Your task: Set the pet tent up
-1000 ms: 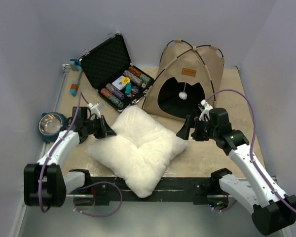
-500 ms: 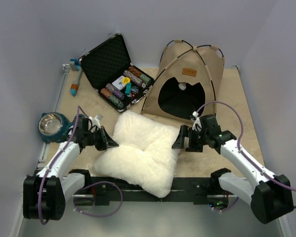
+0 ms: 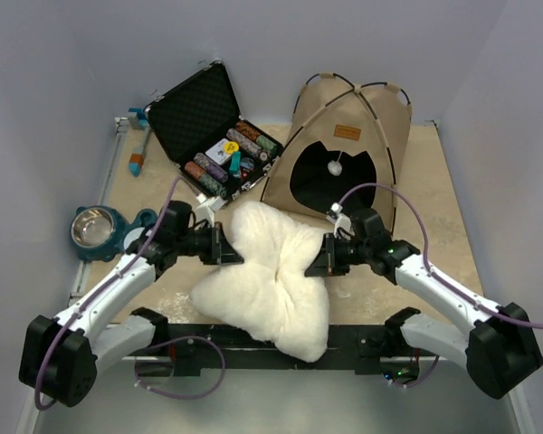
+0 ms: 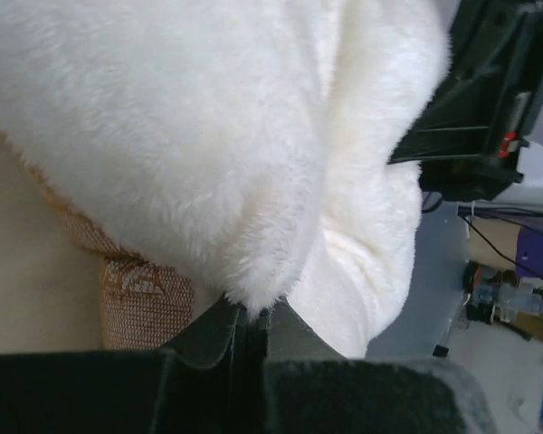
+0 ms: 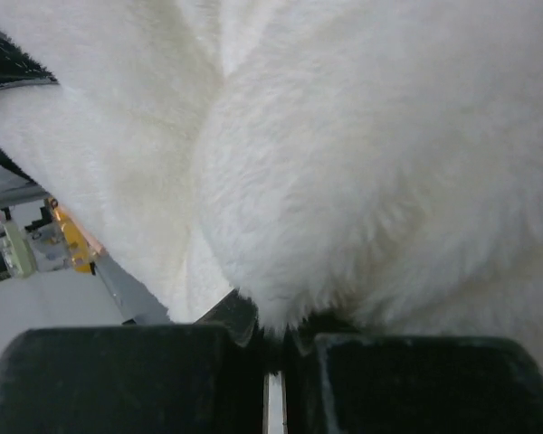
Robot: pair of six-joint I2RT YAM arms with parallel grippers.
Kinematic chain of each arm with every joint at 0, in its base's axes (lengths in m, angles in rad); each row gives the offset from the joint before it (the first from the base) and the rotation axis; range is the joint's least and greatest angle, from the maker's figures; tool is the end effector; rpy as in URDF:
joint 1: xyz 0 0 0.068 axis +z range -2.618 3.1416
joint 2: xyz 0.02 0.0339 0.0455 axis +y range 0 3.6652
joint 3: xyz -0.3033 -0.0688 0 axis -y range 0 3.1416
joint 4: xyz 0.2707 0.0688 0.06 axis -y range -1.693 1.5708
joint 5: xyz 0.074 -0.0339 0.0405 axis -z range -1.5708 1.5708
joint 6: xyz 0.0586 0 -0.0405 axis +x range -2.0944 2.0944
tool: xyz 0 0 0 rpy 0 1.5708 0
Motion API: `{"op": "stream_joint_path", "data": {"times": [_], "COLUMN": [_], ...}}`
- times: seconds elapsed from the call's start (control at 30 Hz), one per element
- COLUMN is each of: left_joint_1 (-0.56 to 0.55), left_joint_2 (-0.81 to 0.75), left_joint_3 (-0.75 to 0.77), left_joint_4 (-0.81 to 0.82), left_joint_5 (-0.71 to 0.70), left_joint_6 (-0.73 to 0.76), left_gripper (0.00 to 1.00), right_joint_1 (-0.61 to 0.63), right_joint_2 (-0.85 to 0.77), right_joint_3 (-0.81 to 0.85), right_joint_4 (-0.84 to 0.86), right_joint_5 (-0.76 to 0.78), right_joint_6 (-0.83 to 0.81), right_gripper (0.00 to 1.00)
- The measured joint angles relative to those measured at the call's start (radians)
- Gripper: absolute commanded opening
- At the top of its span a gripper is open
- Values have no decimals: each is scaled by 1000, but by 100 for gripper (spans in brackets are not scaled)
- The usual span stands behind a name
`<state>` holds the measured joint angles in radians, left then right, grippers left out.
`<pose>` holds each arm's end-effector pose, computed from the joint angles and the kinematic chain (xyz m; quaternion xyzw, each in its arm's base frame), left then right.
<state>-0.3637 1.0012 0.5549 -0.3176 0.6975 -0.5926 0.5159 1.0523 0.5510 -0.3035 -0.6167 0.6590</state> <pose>0.1851 -0.1107 0.2239 0.0346 0.8740 -0.4488 0.1830 0.1750 0.1382 0.2117 -0.0499 0.8896 0.4317 0.1404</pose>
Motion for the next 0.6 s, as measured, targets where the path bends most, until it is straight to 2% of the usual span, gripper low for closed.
{"op": "stream_joint_path", "data": {"times": [0.13, 0.3, 0.47, 0.6], "left_joint_1": [-118, -262, -267, -267], "left_joint_2": [49, 267, 522, 679], "left_joint_3": [197, 506, 718, 759], "left_joint_4": [34, 106, 211, 228], "left_joint_5": [0, -6, 5, 9], "left_joint_6": [72, 141, 95, 50], "left_gripper": [0, 0, 0, 0], "right_joint_1": [0, -20, -130, -146], "right_joint_2": [-68, -113, -87, -14], "right_joint_3": [145, 362, 424, 418], "right_joint_4": [-57, -106, -145, -171], "right_joint_5": [0, 75, 179, 270], "right_joint_6": [-98, -200, -236, -244], "right_gripper": [0, 0, 0, 0]}}
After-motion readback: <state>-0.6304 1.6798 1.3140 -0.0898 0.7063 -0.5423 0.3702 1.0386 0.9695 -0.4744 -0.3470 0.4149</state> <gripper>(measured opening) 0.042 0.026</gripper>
